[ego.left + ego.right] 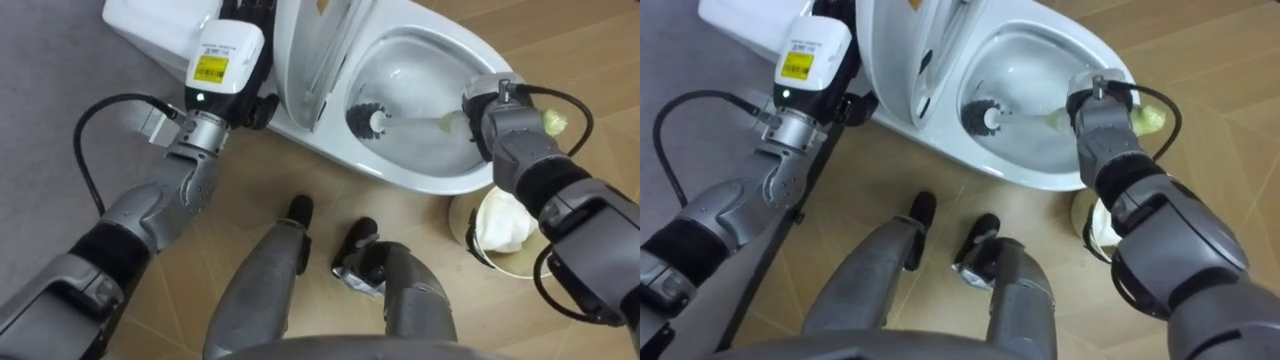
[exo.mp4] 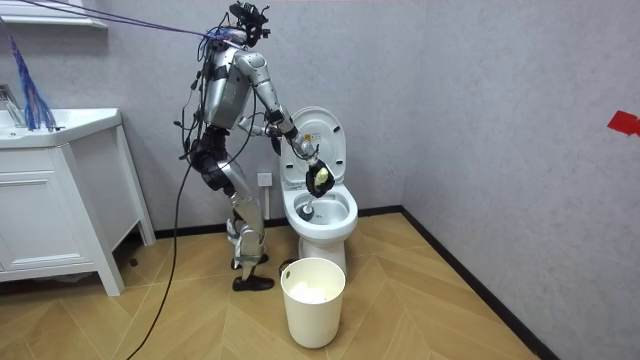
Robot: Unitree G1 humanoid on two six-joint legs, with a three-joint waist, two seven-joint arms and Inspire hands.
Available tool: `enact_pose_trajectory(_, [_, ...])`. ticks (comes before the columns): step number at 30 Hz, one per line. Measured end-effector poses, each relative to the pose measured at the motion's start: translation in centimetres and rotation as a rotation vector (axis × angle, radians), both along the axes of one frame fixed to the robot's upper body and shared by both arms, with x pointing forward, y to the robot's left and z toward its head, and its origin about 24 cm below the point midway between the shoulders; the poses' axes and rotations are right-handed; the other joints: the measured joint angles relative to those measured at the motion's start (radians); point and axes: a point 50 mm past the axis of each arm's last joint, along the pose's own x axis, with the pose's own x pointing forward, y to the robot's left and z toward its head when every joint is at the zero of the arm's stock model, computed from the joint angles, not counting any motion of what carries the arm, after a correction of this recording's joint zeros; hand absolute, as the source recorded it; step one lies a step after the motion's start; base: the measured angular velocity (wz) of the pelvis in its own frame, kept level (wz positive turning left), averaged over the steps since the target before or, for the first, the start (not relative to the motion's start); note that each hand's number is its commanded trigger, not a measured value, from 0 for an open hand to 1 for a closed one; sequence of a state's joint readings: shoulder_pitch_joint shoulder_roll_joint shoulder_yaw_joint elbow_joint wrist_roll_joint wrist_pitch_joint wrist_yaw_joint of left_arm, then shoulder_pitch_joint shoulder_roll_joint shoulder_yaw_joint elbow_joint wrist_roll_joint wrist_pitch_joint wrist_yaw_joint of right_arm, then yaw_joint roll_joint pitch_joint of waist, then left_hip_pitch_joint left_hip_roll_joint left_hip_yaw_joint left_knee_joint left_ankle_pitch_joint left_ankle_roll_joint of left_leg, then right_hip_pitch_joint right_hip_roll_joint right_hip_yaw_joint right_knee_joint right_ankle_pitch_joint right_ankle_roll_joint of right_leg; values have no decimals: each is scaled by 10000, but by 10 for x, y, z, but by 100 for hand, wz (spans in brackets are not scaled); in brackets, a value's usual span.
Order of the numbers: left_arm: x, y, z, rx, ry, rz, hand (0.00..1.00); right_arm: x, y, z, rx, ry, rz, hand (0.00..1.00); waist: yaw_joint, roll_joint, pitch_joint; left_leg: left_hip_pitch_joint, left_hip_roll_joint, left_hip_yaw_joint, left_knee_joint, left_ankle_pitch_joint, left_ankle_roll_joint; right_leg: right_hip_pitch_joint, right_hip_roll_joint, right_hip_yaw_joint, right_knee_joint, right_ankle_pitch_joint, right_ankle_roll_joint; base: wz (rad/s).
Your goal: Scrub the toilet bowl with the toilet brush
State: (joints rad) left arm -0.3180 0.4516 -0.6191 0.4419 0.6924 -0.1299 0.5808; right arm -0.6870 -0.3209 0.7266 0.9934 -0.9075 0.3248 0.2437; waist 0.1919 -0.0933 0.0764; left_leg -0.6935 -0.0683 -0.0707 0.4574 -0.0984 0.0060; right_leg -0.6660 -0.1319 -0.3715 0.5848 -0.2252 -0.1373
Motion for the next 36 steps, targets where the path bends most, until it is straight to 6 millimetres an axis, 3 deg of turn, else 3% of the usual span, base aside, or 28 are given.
enact_pose_trajectory(3, [2, -1, 2, 94, -93, -60, 0, 3, -1, 4, -33, -32, 65, 100, 76, -99, 57, 17, -9, -102, -148, 75, -57, -1, -7, -30, -35, -3, -45, 6])
enact_pose_trajectory(9, [3, -7, 15, 257, -547, -375, 0, 8, -14, 12, -234, -588, 30, 100, 119, -167, 91, -333, -131, -382, -189, 196, -130, -232, -21, -315, -117, 14, -93, 13])
enact_pose_trajectory(19, [2, -3, 21, 1317, -1010, -723, 0, 19, -40, 34, -479, -2137, 126, 100, 68, -180, 98, -480, -171, -437, -319, 383, -55, -400, -195, -431, -77, -5, -60, 5])
enact_pose_trajectory(27, [5, -3, 21, 1612, -553, -660, 0, 16, -37, 28, -645, -1978, 345, 100, 76, -150, 104, -415, -183, -418, -121, 387, -49, -318, -232, -417, 23, -44, -57, 0])
enact_pose_trajectory(29, [5, -4, 20, 1652, -436, -666, 0, 13, -31, 22, -647, -1784, 440, 100, 75, -84, 125, -336, -179, -423, -123, 385, -49, -237, -227, -433, 5, -47, -55, 0])
enact_pose_trajectory(32, [5, -6, 18, 1677, -278, -713, 0, 3, -26, 5, -644, -1156, 381, 100, 138, 326, 144, -307, -135, -454, -121, 292, -23, -78, -158, -521, -120, -38, -6, 1])
enact_pose_trajectory(34, [4, -8, 15, 1701, -173, -751, 0, -5, -29, -4, -785, -801, -61, 100, 199, 700, 95, -305, -155, -458, -134, 272, -6, -53, -159, -532, -149, -17, 23, 0])
enact_pose_trajectory(36, [3, -8, 12, 1745, -81, -742, 0, -9, -33, -7, -724, -596, -499, 100, 232, 911, 63, -273, -147, -446, -155, 276, -1, 19, -108, -545, -242, -2, 16, -2])
